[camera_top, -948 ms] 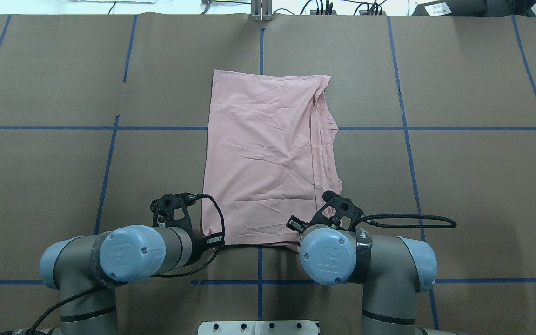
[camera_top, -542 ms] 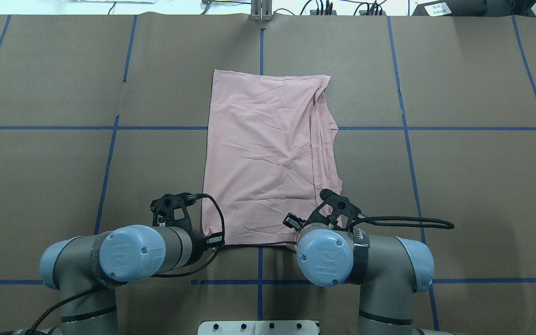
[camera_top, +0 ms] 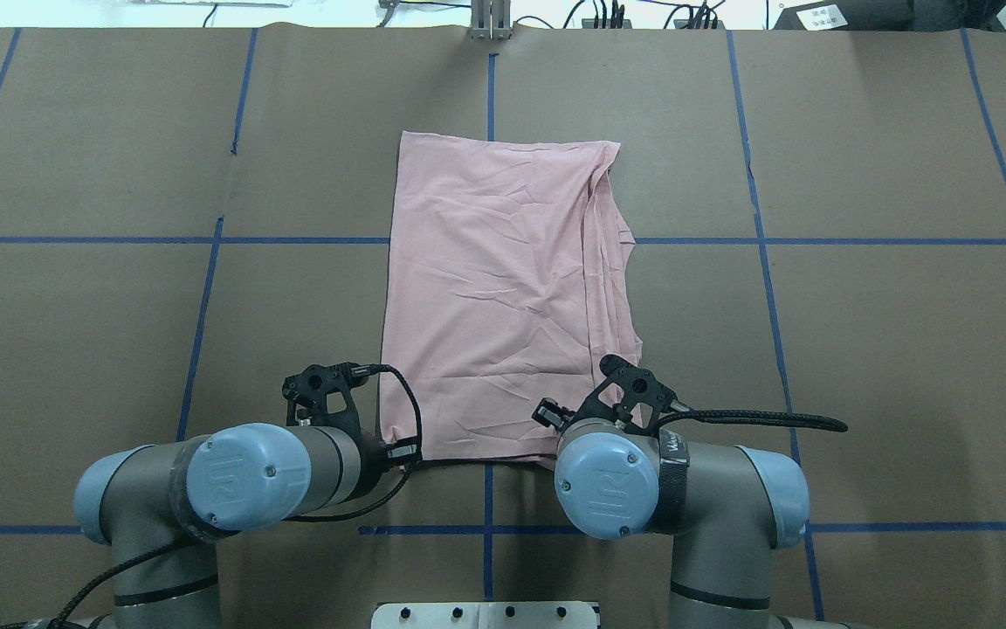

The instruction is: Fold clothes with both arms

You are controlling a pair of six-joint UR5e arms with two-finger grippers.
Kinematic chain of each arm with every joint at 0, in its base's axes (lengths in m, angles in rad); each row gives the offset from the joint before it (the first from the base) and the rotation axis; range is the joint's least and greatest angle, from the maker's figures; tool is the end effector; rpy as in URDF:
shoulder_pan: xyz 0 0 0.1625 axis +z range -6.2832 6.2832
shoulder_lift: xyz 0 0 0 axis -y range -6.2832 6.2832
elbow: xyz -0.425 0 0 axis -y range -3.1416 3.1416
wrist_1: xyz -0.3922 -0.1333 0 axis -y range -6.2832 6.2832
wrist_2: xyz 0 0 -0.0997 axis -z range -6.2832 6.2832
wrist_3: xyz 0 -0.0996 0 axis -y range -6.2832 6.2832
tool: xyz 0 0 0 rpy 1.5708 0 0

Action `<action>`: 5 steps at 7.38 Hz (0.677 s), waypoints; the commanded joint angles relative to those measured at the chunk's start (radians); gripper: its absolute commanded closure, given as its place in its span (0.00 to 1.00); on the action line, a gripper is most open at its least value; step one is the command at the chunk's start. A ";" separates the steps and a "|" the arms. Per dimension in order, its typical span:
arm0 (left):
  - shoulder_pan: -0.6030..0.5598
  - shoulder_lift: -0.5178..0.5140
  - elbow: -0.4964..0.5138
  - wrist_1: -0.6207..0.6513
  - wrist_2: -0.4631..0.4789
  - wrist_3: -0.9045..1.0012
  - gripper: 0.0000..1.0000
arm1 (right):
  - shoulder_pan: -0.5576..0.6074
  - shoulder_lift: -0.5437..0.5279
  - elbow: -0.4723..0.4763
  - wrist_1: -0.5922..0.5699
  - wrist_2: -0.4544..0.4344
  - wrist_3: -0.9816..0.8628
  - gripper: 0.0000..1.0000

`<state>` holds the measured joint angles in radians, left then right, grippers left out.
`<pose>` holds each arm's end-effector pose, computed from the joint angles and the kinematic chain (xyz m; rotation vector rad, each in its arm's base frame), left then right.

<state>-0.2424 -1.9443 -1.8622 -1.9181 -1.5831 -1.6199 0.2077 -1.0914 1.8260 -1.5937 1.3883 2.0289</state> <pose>0.5517 -0.2725 0.2845 0.0868 1.0117 -0.2599 -0.5819 -0.2773 0.2858 0.0866 -0.7417 0.7003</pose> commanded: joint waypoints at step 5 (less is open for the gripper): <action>-0.002 0.001 -0.002 -0.001 0.000 0.000 1.00 | 0.001 0.002 -0.011 0.000 0.001 0.002 0.66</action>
<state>-0.2438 -1.9429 -1.8637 -1.9190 -1.5831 -1.6199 0.2074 -1.0900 1.8157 -1.5937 1.3898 2.0298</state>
